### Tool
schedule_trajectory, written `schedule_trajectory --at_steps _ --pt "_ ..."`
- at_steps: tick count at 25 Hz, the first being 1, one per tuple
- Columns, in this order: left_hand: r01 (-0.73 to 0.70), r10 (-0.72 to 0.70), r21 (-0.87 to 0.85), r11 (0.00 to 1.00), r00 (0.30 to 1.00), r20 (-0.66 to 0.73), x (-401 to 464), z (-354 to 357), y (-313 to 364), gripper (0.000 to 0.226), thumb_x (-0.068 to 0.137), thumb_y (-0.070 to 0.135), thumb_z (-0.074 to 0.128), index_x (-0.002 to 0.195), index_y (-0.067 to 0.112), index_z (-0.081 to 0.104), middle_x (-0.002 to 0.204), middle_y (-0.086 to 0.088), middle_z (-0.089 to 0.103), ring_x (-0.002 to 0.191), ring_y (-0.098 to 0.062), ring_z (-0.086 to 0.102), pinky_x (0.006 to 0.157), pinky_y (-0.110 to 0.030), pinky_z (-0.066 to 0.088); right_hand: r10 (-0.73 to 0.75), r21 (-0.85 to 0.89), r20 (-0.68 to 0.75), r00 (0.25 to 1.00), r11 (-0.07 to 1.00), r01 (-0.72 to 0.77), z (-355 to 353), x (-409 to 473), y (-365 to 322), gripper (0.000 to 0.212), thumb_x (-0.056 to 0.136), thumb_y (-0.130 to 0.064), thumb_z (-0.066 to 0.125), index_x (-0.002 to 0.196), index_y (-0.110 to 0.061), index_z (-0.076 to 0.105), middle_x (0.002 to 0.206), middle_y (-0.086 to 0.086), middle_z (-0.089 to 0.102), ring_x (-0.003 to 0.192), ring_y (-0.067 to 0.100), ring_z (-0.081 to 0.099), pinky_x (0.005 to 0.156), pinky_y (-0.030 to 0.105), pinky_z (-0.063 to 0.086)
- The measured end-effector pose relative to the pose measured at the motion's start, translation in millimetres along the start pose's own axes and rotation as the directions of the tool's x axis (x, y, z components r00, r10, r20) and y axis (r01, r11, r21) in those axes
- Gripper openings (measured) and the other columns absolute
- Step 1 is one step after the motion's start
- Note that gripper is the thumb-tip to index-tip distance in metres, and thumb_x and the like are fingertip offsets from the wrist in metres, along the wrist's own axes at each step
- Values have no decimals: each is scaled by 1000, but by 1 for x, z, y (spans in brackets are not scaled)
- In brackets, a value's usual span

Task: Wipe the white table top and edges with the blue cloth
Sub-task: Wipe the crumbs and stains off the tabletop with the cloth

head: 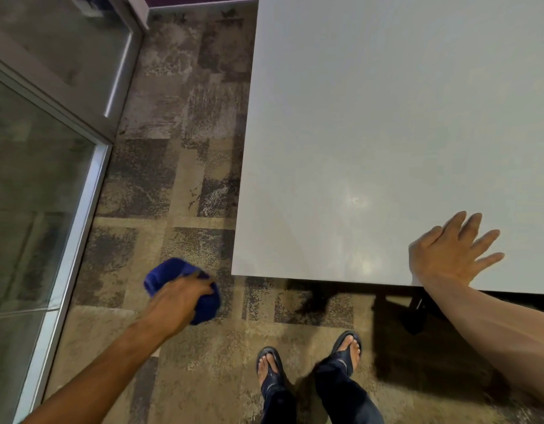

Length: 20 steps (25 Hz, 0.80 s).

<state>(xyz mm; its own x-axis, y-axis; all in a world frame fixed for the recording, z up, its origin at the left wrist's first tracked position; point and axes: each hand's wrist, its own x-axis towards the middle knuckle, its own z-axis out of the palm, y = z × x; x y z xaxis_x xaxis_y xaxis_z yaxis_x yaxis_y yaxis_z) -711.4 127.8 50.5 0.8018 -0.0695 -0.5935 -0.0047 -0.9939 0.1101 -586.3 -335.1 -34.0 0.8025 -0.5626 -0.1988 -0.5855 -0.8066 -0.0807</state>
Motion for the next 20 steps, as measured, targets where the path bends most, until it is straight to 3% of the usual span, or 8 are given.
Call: schedule_trajectory --at_steps 4,8,11,12,14,16,18,20 --pt "127 -127 16 992 991 30 -37 -7 -60 57 84 -2 58 133 27 57 138 0 59 125 -20 56 99 -35 46 11 4 12 1000 1000 -11 -2 0 0 66 102 -38 17 163 -13 14 172 8 7 156 45 -1 121 71 3" --pt "223 -237 -279 934 971 -16 -37 -31 -71 58 83 -7 60 124 35 58 109 -3 70 90 -18 65 77 -33 51 15 18 23 1000 1000 -15 -3 -1 -2 65 103 -37 20 163 -13 14 172 8 6 156 44 -2 121 70 1" --pt "259 -335 -483 836 939 -76 -22 -53 -52 46 94 5 54 123 41 53 109 -2 67 92 -20 61 79 -38 46 18 23 30 999 1000 -19 -4 -2 -3 65 103 -37 19 163 -13 14 172 8 7 156 44 -1 121 70 2" --pt "228 -367 -639 735 926 -93 -18 -60 -38 40 96 8 54 119 40 56 110 -2 68 94 -21 64 82 -40 47 17 23 30 999 1000 -18 -3 -2 -3 65 102 -37 19 163 -13 15 172 8 8 156 44 -1 121 70 2" --pt "114 -396 -955 273 918 -3 -13 -71 -2 35 98 6 50 108 35 67 106 -7 75 91 -22 72 75 -37 56 18 27 35 999 999 -19 -3 -2 -2 65 102 -38 18 162 -13 15 172 8 9 156 44 0 121 70 2" --pt "105 -288 -985 -139 947 141 -11 -75 32 32 99 10 45 110 25 71 103 -10 76 89 -23 74 66 -31 60 15 30 37 999 999 -17 -3 -2 -2 65 102 -38 18 162 -13 16 172 9 9 156 44 0 121 70 3" --pt "151 -176 -925 -349 959 223 -10 -73 55 31 97 22 46 103 16 76 99 -12 76 86 -23 74 65 -31 60 14 25 37 999 1000 -15 -3 -1 -2 66 102 -38 17 162 -13 16 172 8 9 156 44 0 121 71 3" --pt "160 -112 -874 -460 965 236 -9 -66 68 40 97 33 45 99 12 79 101 -14 75 87 -25 75 70 -34 60 16 22 40 999 1000 -17 -3 -1 -2 66 102 -38 17 163 -13 14 172 8 7 156 44 -1 121 70 2"
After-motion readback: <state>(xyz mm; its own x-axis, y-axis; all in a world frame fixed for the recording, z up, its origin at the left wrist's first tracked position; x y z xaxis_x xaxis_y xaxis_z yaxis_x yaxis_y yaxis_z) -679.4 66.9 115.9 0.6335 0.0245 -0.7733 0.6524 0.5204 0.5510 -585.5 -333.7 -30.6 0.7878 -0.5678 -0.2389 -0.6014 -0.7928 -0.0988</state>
